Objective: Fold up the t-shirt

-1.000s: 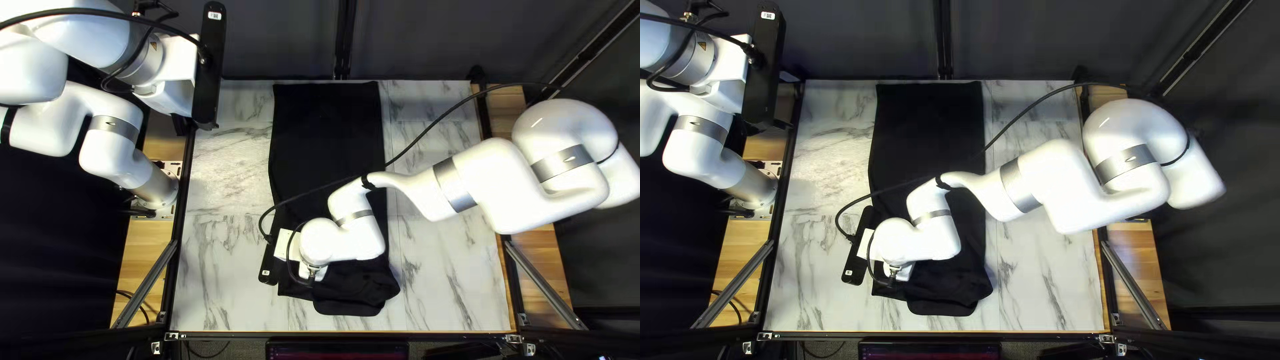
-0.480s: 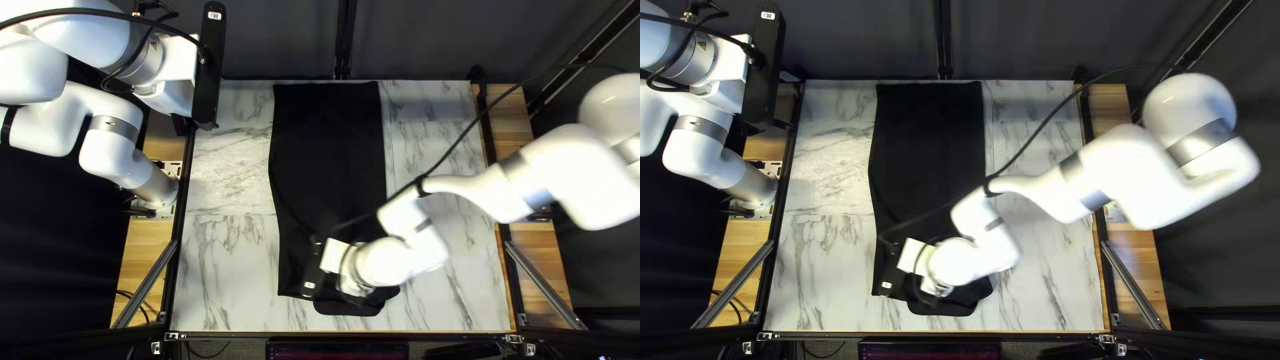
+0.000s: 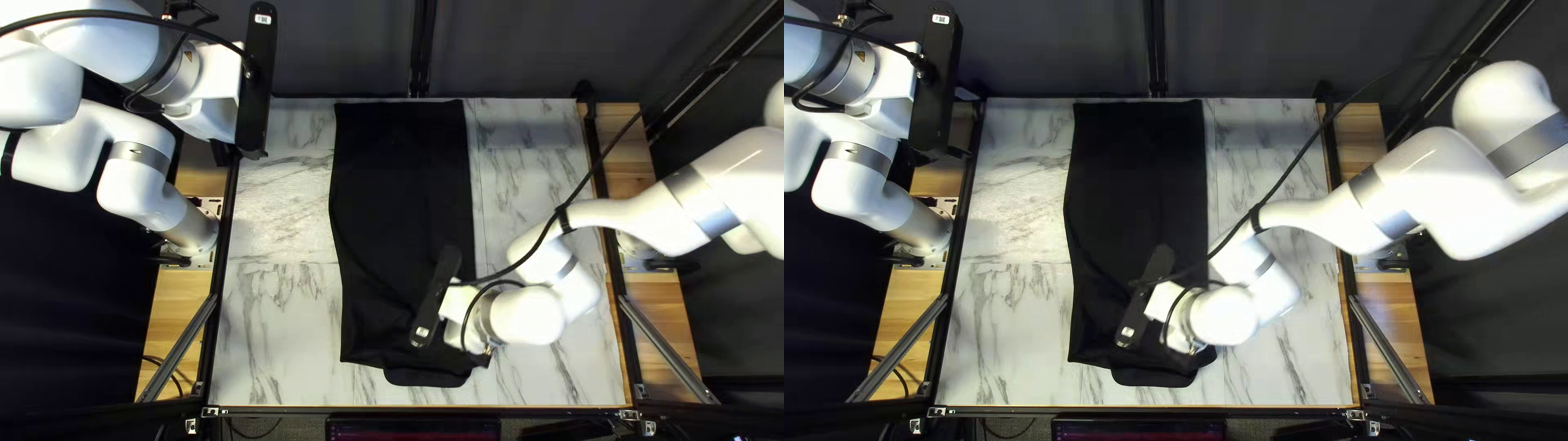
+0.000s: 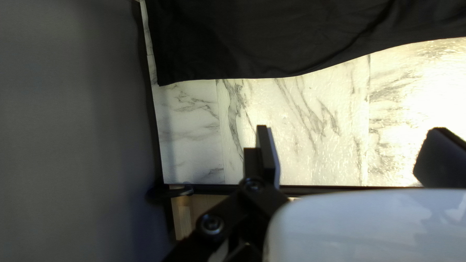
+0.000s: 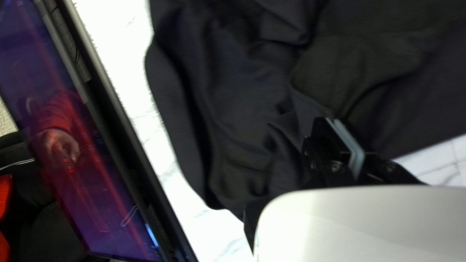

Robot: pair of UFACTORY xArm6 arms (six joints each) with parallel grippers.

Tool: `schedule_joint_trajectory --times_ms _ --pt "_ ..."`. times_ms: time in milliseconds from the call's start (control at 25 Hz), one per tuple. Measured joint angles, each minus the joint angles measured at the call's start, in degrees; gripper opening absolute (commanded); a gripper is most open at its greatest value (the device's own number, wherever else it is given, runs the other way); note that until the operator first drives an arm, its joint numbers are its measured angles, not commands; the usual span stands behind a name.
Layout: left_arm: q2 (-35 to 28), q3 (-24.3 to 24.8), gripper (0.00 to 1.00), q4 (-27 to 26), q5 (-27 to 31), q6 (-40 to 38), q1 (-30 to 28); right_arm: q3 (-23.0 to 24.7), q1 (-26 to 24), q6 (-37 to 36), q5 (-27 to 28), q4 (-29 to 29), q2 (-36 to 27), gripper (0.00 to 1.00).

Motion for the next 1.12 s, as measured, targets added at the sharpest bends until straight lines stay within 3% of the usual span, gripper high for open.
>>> schedule_joint_trajectory --times_ms 200,360,600,960,1120 --pt "0.00 0.00 1.00 0.00 0.00 0.00 0.00 -0.17 -0.23 -2.78 1.12 2.91 -0.11 1.00" --pt "0.00 0.00 1.00 0.00 0.00 0.00 0.00 -4.44 -0.19 -8.72 3.35 4.14 1.61 1.00" --pt "0.00 0.00 1.00 0.00 0.00 0.00 0.00 -13.15 -1.55 -26.98 2.93 7.79 9.34 1.00" --pt "0.00 0.00 1.00 0.00 0.00 0.00 0.00 -18.50 -5.33 -57.82 0.38 20.58 17.38 1.00" --pt "0.00 0.00 1.00 0.00 0.00 0.00 0.00 -19.42 -5.92 -64.34 1.46 23.64 19.13 1.00"
